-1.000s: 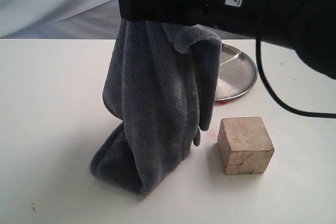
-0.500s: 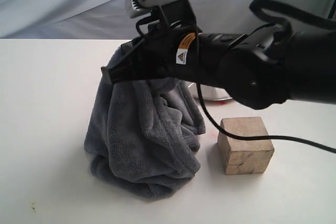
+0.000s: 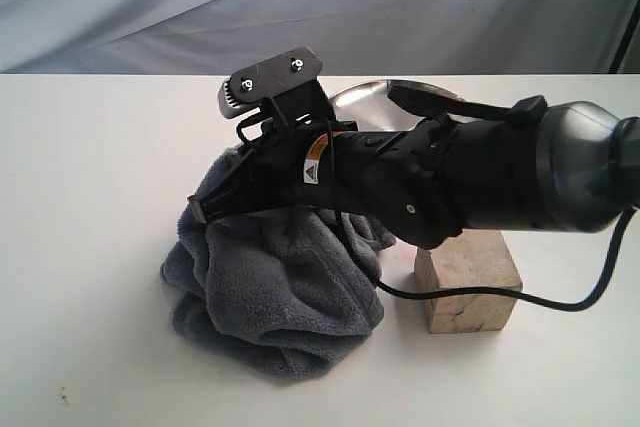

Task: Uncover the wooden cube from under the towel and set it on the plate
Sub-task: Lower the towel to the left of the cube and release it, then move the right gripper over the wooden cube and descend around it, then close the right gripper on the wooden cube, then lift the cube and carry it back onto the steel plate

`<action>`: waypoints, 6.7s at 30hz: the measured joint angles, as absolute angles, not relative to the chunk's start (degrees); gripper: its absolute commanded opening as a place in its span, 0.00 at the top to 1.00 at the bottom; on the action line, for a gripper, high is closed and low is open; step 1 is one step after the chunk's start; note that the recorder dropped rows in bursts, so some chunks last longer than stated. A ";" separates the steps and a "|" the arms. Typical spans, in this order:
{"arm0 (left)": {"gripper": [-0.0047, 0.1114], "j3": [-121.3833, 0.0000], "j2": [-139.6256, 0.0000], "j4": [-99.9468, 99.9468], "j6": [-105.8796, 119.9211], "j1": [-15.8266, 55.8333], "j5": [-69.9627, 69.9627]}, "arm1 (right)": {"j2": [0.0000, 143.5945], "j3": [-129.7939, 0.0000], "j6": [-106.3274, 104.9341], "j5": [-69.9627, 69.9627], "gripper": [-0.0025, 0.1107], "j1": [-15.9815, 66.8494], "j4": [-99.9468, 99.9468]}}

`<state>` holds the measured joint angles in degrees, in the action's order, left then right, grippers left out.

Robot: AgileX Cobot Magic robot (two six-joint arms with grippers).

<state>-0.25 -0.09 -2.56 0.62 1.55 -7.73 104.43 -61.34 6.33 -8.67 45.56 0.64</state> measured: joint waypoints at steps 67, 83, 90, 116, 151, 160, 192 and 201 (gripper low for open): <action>0.95 -0.25 -0.09 -2.56 0.62 1.55 -7.73 | 81.40 -44.21 16.97 26.29 0.09 24.65 0.00; 0.95 -0.25 -0.09 -2.56 0.62 1.55 -7.73 | 81.40 -43.03 26.11 19.87 0.09 27.96 9.59; 0.95 -0.25 -0.09 -2.56 0.62 1.55 -7.73 | 81.40 -39.91 29.32 19.05 0.09 27.96 12.28; 0.95 -0.25 -0.09 -2.56 0.62 1.55 -7.73 | 87.59 -39.19 31.77 16.41 0.09 27.96 13.78; 0.95 -0.25 -0.09 -2.56 0.62 1.55 -7.73 | 91.53 -39.19 32.31 17.92 0.41 30.63 16.20; 0.95 -0.25 -0.09 -2.56 0.62 1.55 -7.73 | 91.35 -39.19 32.31 14.25 0.41 30.63 14.91; 0.95 -0.25 -0.09 -2.56 0.62 1.55 -7.73 | 87.62 -52.08 25.69 8.75 0.41 29.58 15.05; 0.95 -0.25 -0.09 -2.56 0.62 1.55 -7.73 | 91.06 -57.00 22.79 7.15 0.41 22.79 17.57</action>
